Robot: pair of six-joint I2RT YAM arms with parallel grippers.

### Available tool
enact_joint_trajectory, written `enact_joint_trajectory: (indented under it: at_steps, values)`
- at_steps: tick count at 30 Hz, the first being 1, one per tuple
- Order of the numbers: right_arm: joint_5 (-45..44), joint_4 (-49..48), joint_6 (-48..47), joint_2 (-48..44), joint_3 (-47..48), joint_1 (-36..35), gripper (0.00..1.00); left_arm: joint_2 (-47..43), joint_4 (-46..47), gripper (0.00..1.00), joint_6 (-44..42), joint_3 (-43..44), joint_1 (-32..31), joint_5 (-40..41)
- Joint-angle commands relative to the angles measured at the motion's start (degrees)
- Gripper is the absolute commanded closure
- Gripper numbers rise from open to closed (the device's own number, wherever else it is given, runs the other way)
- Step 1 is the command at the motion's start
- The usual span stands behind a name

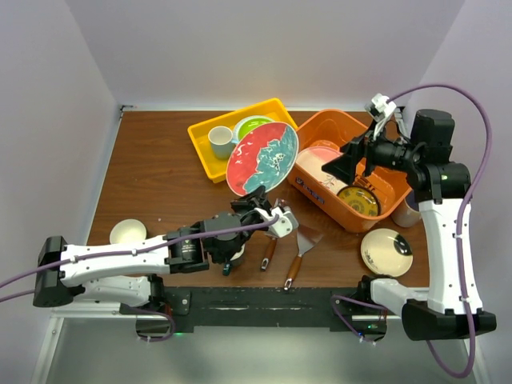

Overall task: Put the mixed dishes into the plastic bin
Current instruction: Pick up the plate at the center of the board.

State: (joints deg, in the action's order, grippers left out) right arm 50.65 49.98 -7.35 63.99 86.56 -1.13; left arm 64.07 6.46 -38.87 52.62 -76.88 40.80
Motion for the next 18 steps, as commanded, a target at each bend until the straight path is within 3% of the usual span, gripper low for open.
enact_joint_trajectory:
  at_steps: [1,18]
  values:
    - [0.41,-2.07,2.17,-1.14,2.73,-0.19,0.01,-0.97,13.05,1.00,-5.16,1.43,-0.64,2.45]
    - [3.05,-6.46,14.56,3.85,3.17,-0.63,0.01,3.77,19.90,1.00,-8.15,1.69,-1.08,1.75]
